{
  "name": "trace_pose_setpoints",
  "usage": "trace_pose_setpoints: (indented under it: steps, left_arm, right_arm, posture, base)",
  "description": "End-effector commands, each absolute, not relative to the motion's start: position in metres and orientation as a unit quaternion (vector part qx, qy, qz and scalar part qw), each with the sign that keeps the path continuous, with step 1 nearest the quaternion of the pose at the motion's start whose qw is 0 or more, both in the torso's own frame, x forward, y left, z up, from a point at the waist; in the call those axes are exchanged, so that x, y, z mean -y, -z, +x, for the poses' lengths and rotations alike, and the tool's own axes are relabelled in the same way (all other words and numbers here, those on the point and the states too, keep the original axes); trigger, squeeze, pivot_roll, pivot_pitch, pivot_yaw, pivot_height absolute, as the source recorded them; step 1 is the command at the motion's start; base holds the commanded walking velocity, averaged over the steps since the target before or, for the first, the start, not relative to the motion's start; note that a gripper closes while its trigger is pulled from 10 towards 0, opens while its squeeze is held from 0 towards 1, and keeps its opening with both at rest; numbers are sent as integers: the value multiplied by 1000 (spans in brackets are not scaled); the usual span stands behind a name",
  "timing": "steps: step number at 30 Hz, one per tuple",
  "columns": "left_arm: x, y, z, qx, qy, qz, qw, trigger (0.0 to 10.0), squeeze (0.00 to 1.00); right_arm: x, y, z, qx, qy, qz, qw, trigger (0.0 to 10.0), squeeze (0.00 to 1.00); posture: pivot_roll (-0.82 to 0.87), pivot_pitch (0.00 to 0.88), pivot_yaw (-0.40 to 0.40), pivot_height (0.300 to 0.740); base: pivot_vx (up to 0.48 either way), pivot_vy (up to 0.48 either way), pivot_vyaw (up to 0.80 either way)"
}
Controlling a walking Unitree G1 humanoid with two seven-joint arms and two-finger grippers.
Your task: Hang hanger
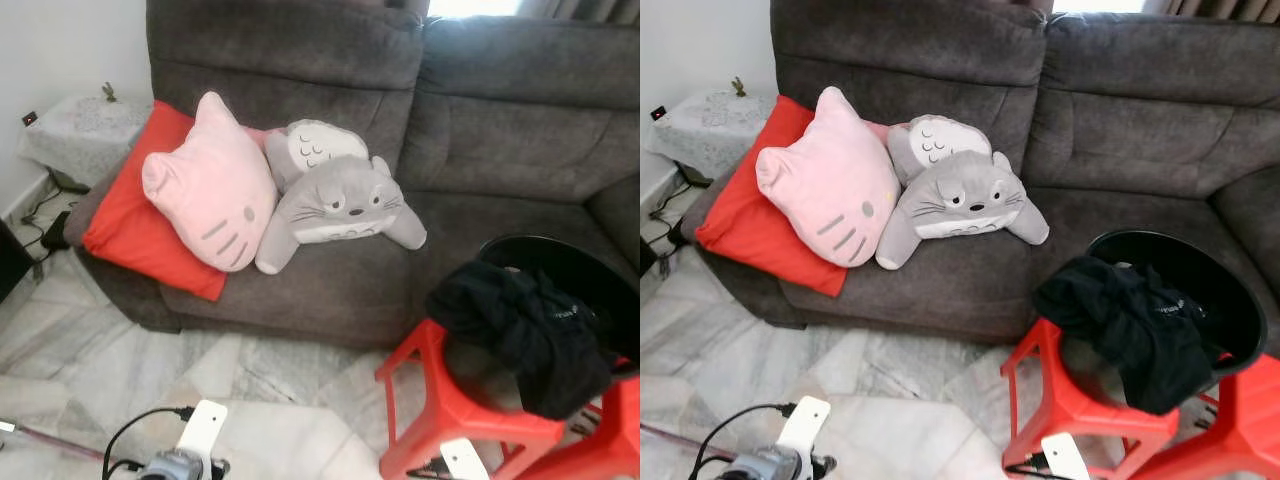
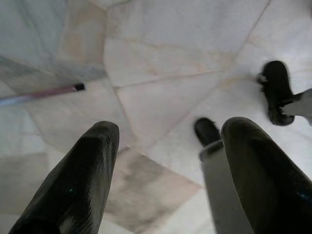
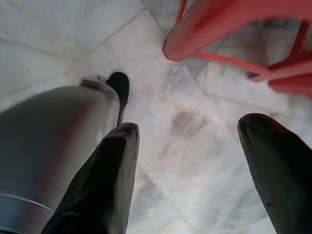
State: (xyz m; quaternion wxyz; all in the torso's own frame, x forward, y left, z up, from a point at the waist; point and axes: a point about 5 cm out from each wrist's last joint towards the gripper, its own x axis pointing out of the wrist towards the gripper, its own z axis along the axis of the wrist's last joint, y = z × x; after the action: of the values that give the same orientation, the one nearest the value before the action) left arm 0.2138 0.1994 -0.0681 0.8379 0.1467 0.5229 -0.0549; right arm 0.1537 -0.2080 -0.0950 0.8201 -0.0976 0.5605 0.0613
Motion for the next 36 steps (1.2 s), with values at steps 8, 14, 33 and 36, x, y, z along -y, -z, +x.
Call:
trace_pose_setpoints:
  steps: [8, 14, 33, 36]
  left_arm:
    - [-192, 68, 217, -514, 69, 147, 842, 10000, 0]
    - [-193, 68, 216, -515, 69, 147, 842, 10000, 0]
    - [-194, 68, 215, -510, 67, 155, 843, 10000, 0]
    - [-195, 68, 216, -503, 52, 144, 851, 10000, 0]
  right_arm:
    - [214, 95, 151, -563, -52, -96, 819, 10000, 0]
    - [214, 95, 150, -564, -53, -96, 819, 10000, 0]
    - [213, 95, 151, -555, -45, -84, 826, 10000, 0]
    - [212, 95, 151, -555, -45, -85, 827, 10000, 0]
  posture:
    - [-98, 0, -49, 740]
    - [-96, 0, -48, 740]
    - [-95, 0, -47, 740]
    - [-97, 0, -46, 740]
  base:
    - [0, 0, -694]
    - [0, 0, -694]
    - [0, 0, -292]
    - [0, 0, 0]
